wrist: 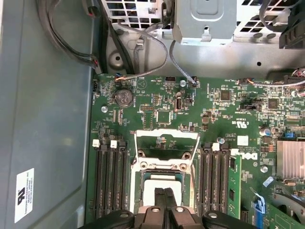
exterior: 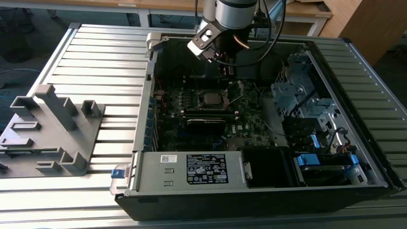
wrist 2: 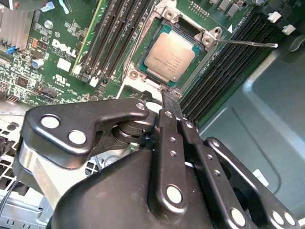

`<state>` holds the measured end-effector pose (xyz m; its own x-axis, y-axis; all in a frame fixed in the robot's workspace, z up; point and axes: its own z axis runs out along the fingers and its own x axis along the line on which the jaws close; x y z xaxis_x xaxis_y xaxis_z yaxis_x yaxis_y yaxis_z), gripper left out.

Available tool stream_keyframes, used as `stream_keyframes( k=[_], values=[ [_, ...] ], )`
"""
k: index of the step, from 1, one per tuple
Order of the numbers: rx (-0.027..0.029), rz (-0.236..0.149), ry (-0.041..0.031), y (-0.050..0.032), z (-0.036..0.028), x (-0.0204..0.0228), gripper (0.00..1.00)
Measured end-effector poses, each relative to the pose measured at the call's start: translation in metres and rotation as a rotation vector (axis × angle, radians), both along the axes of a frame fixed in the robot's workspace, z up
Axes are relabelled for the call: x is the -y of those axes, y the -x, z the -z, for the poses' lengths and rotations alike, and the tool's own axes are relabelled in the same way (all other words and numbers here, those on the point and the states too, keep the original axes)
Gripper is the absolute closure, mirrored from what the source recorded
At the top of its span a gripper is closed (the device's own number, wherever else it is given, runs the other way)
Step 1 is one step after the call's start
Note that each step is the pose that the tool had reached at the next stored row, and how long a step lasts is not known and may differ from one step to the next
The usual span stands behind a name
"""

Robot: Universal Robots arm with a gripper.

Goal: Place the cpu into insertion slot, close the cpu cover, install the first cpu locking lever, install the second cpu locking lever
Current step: 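Close the cpu cover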

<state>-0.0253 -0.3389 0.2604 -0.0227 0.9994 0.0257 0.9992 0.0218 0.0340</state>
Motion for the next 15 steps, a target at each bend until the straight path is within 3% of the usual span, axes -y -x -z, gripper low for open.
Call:
stream_keyframes(
  k=[6, 15],
  values=[
    [-0.0002, 0.0, 0.0004, -0.0021, -0.0002, 0.0, 0.89],
    [-0.0004, 0.0, 0.0001, -0.0242, -0.0001, 0.0, 0.89]
  ],
)
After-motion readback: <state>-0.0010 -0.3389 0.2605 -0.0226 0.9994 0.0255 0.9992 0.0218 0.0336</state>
